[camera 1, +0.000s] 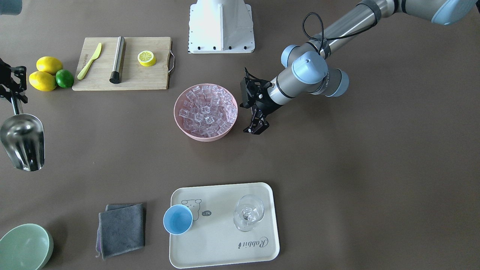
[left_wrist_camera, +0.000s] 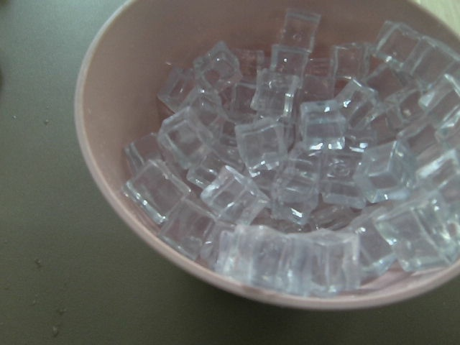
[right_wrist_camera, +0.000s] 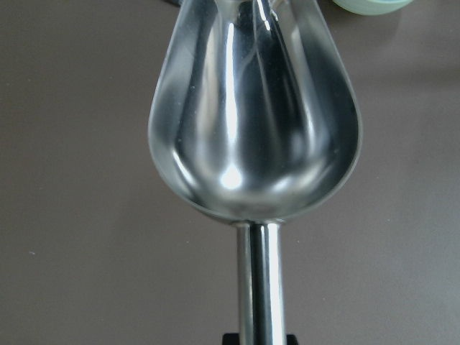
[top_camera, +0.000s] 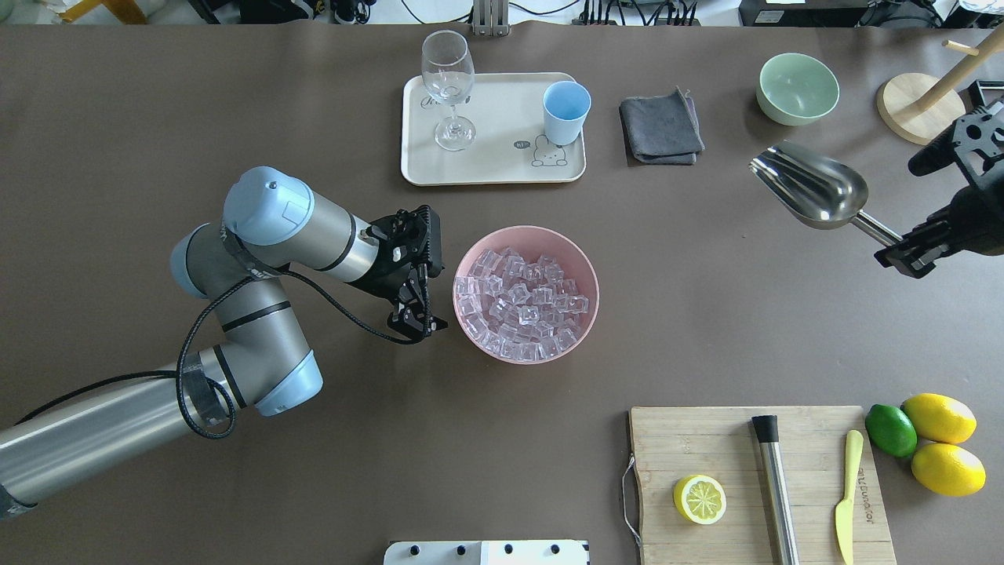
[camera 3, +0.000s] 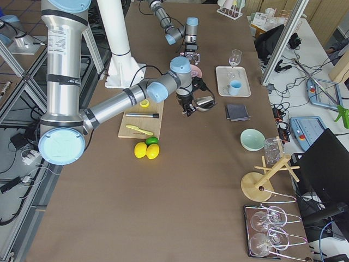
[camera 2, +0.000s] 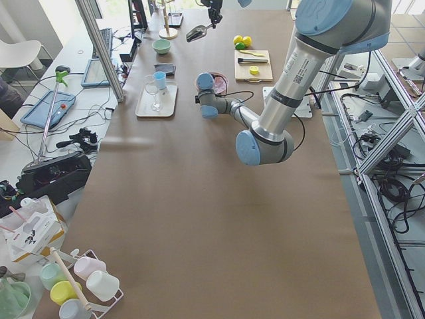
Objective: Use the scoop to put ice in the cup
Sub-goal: 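Lift the steel scoop with the right gripper and carry it toward the pink bowl, then lower the scoop into the ice with the right gripper while the left holds the bowl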
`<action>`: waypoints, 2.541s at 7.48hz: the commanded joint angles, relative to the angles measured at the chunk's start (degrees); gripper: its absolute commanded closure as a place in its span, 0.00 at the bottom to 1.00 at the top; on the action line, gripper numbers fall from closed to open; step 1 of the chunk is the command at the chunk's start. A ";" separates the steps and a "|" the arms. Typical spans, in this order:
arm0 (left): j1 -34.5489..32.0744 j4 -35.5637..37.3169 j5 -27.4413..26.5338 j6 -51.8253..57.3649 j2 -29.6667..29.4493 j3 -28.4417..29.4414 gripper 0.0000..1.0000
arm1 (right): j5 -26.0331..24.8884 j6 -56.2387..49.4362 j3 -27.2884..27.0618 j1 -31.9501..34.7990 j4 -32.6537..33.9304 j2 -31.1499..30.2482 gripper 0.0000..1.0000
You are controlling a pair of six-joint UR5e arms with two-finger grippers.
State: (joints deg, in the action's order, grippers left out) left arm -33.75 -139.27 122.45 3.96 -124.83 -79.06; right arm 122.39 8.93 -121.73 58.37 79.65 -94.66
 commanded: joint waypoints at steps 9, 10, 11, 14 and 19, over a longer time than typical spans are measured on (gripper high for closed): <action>1.23 -0.21 -0.11 0.08 0.37 -0.13 0.02 | -21.13 -30.20 -0.55 -22.07 69.90 47.52 1.00; 1.23 -0.13 -0.11 0.17 0.37 -0.13 0.02 | -22.27 -31.51 4.35 -22.16 70.72 50.77 1.00; 1.23 -0.21 -0.11 0.17 0.37 -0.13 0.02 | -23.93 -32.83 7.53 -22.60 71.86 53.16 1.00; 1.23 -0.21 -0.11 0.34 0.11 -0.04 0.02 | -28.07 -33.01 15.02 -25.93 73.89 58.00 1.00; 2.11 -0.04 -0.98 0.34 -1.64 0.13 0.02 | -33.62 -32.93 21.79 -29.63 73.63 59.42 1.00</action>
State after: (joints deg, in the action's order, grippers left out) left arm -31.97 -139.33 121.74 4.32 -125.95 -78.96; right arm 90.04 -24.01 -101.67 29.27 153.71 -35.29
